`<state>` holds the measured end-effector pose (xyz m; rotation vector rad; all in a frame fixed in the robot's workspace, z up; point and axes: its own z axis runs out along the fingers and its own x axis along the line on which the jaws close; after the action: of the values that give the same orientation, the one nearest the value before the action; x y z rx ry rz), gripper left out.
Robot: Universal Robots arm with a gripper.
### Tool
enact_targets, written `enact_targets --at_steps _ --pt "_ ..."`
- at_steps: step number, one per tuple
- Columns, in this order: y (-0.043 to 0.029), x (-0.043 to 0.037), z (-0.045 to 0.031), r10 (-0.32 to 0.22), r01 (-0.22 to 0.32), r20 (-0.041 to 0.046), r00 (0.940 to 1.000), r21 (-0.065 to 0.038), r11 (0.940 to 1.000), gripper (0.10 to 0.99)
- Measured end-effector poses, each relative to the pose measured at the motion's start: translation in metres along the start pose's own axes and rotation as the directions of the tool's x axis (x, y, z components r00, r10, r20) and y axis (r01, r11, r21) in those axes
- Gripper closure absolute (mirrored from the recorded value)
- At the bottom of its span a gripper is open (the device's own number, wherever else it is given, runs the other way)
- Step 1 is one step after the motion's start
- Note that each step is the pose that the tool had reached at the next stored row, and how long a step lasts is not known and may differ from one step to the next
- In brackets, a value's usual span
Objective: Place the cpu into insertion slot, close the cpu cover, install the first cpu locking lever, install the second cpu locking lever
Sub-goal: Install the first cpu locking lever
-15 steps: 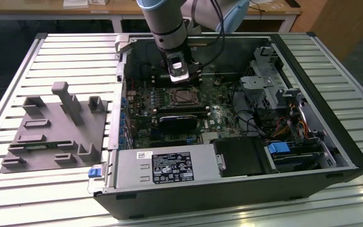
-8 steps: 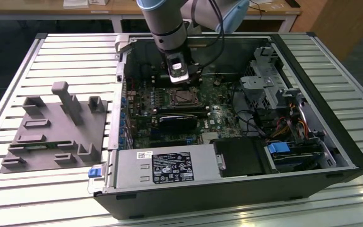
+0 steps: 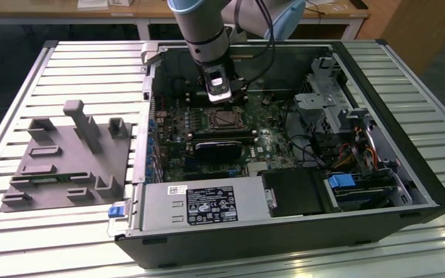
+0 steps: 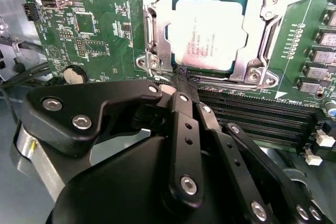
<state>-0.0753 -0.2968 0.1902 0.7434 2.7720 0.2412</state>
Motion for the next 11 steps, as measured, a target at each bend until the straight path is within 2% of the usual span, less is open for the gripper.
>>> enact_targets --at_steps 6,11 --pt "0.0004 -0.0003 -0.0010 0.002 -0.002 -0.0023 1.0000 -0.005 1.0000 0.980" --pt "0.0023 -0.0021 -0.0097 0.001 -0.001 -0.0024 1.0000 -0.004 1.0000 0.980"
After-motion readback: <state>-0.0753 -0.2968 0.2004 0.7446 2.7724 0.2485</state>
